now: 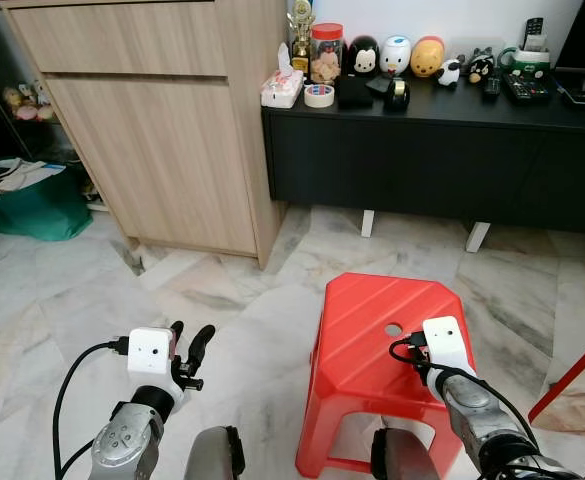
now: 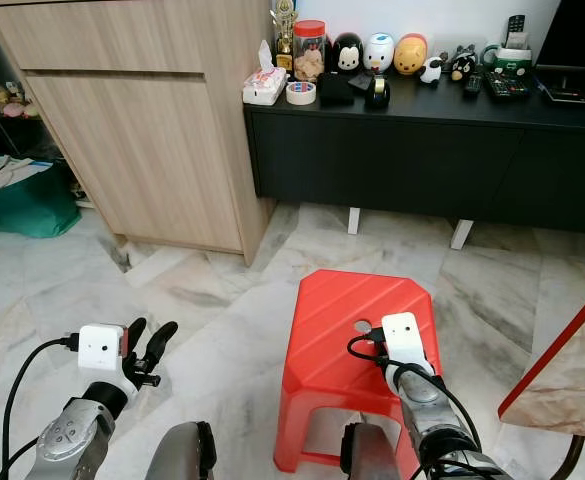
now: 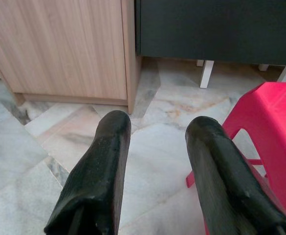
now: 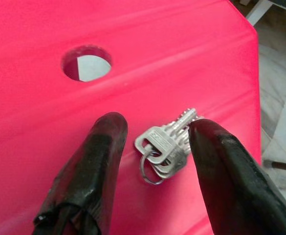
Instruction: Hang keys on a hook
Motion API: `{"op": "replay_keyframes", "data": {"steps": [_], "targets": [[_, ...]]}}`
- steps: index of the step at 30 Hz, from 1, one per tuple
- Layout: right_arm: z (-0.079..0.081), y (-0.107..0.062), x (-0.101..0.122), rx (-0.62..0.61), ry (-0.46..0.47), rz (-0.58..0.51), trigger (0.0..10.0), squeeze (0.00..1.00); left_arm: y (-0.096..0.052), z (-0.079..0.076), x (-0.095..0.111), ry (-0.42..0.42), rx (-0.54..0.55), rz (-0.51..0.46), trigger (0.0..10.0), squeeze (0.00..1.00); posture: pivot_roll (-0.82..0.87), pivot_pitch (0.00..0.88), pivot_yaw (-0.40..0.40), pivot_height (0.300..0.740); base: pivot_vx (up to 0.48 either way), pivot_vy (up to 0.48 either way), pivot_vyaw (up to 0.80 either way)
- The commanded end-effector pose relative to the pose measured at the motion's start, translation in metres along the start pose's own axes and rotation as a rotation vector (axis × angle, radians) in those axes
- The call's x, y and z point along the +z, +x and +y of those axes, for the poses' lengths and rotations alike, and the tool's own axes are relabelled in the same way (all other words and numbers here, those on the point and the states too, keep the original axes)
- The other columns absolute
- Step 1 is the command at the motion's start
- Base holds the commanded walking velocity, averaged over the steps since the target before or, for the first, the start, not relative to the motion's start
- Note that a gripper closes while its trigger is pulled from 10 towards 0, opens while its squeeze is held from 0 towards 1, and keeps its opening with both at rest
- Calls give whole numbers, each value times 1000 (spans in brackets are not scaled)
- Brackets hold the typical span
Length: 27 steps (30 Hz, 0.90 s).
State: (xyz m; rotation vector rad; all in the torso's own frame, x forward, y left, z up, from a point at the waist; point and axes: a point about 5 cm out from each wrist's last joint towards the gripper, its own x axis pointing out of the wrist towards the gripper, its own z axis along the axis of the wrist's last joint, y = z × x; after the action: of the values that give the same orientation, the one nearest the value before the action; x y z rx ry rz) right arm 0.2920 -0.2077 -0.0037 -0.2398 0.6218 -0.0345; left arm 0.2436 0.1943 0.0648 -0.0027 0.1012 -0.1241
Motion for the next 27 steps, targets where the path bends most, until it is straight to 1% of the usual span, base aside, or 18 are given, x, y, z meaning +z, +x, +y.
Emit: {"op": "replay_keyframes", "data": {"steps": [1, 5, 9, 17, 19, 24, 27], "targets": [[-1, 0, -3, -7, 0, 18, 10000, 0, -1, 3, 0, -2, 1, 8, 10000, 0, 31, 40, 36, 577, 0, 0, 0], [0, -1, -6, 0, 0, 29, 10000, 0, -1, 3, 0, -1, 0, 10, 10000, 0, 30, 40, 36, 577, 0, 0, 0], [3, -2, -13, 22, -6, 64, 10000, 0, -1, 3, 0, 0, -1, 10, 10000, 0, 32, 41, 37, 577, 0, 0, 0], [5, -2, -12, 26, -7, 59, 10000, 0, -1, 4, -1, 3, 3, 12, 10000, 0, 34, 41, 36, 577, 0, 0, 0], [5, -2, -11, 27, -31, 48, 10000, 0, -1, 4, -1, 5, 4, 13, 10000, 0, 34, 41, 35, 577, 0, 0, 0], [8, -2, -8, 31, -17, 2, 10000, 0, -1, 5, -1, 7, 7, 13, 10000, 0, 32, 41, 35, 577, 0, 0, 0], [14, -4, -10, 46, -48, -12, 10000, 0, -1, 4, -1, 8, 6, 13, 10000, 0, 32, 41, 34, 577, 0, 0, 0]]}}
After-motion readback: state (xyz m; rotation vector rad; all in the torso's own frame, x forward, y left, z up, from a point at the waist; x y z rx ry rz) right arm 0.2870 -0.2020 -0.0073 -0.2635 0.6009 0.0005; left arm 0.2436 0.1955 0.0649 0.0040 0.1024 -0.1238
